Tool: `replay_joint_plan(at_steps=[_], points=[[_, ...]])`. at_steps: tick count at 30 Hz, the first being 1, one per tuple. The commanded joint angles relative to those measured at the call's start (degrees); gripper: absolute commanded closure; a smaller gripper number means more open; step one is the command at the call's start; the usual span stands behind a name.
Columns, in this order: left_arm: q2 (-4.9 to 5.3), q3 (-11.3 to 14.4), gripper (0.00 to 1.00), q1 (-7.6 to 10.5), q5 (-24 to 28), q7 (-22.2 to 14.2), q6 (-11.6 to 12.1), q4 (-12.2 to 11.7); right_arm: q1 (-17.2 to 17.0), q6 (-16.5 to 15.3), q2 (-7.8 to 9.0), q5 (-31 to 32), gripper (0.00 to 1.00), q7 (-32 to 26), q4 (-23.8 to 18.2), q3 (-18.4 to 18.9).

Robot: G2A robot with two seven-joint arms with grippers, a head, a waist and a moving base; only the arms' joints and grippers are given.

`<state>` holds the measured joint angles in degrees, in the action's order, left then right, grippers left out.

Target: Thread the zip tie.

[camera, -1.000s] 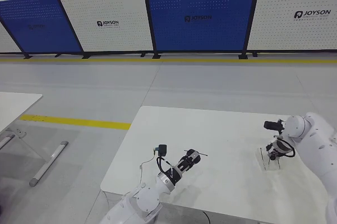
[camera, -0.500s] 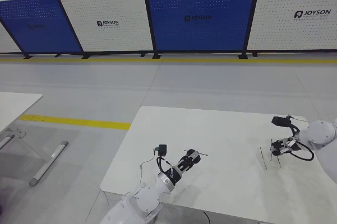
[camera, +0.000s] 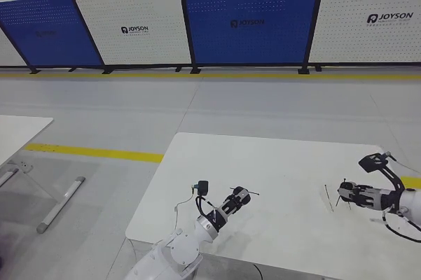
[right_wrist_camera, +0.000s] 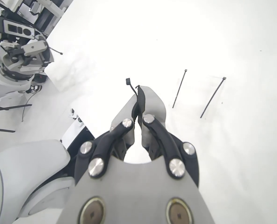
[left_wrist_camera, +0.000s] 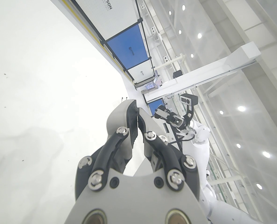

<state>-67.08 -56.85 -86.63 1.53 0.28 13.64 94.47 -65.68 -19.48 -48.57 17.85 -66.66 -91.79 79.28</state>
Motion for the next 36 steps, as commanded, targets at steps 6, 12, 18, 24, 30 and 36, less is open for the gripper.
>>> replay_joint_plan(at_steps=[6, 12, 18, 24, 30, 36], points=[[0.00, 0.00, 1.00, 0.00, 0.00, 0.00, 0.00, 0.00, 0.40, 0.00, -0.03, 0.04, 1.00, 0.03, 0.60, -0.19], [0.00, 0.00, 1.00, 0.00, 0.00, 0.00, 0.00, 0.00, -4.36, 0.00, -1.21, -0.32, 1.00, 19.30, -7.98, -3.10], [0.00, 0.00, 1.00, 0.00, 0.00, 0.00, 0.00, 0.00, -8.67, 3.01, -2.38, 6.65, 1.00, 34.12, -14.34, -7.12], [0.00, 0.00, 1.00, 0.00, 0.00, 0.00, 0.00, 0.00, -8.67, 3.01, -2.38, 6.65, 1.00, 34.12, -14.34, -7.12], [0.00, 0.00, 1.00, 0.00, 0.00, 0.00, 0.00, 0.00, -8.67, 3.01, -2.38, 6.65, 1.00, 34.12, -14.34, -7.12], [0.00, 0.00, 1.00, 0.00, 0.00, 0.00, 0.00, 0.00, -8.67, 3.01, -2.38, 6.65, 1.00, 34.12, -14.34, -7.12]])
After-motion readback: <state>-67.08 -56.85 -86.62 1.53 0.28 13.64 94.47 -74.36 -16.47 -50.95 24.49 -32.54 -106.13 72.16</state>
